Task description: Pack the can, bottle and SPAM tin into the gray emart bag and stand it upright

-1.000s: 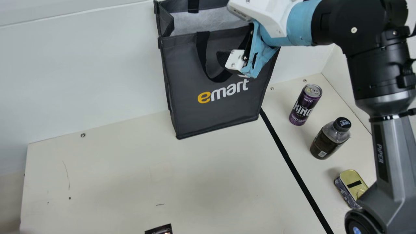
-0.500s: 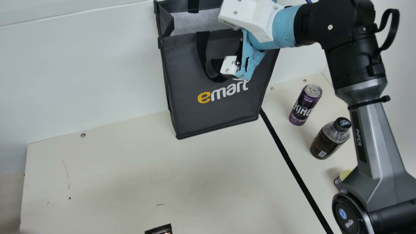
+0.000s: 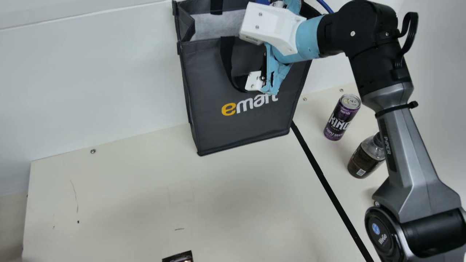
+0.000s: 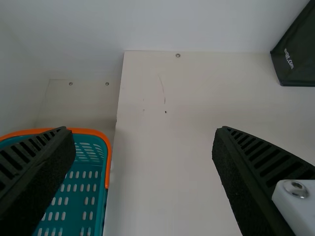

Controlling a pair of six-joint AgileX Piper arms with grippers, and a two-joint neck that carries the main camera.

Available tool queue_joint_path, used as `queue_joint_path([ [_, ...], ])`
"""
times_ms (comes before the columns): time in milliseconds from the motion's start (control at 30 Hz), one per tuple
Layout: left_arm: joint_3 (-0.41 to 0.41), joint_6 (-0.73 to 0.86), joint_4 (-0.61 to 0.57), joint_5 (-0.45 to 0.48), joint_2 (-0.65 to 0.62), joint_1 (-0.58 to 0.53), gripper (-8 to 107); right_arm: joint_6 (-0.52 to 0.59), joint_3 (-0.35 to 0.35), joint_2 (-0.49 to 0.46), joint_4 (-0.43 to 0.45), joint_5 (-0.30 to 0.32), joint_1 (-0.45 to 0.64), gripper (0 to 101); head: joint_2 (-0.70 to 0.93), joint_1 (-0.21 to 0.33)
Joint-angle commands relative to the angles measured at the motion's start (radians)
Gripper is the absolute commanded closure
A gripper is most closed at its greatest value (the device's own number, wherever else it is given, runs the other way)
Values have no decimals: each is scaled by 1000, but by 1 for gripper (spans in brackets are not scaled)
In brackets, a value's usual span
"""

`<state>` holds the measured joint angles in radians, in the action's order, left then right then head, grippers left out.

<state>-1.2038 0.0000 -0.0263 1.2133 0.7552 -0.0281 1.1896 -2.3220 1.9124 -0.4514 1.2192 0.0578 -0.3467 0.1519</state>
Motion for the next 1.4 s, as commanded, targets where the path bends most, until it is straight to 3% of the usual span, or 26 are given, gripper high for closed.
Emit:
queue_joint_path([
  [0, 0, 0, 0, 0, 0, 0, 9, -4, 2, 3, -6, 1, 0, 47, -2, 23],
  [267, 0, 0, 0, 0, 0, 0, 9, -6, 5, 14, -26, 1, -1, 100, -2, 23],
  [300, 0, 0, 0, 0, 0, 0, 9, -7, 3, 16, -27, 1, 0, 101, -2, 23],
  [667, 0, 0, 0, 0, 0, 0, 9, -35, 11, -6, -18, 1, -9, 101, -2, 23],
  [1367, 0, 0, 0, 0, 0, 0, 9, -117, 66, -177, 79, 1, -80, 101, -2, 23],
])
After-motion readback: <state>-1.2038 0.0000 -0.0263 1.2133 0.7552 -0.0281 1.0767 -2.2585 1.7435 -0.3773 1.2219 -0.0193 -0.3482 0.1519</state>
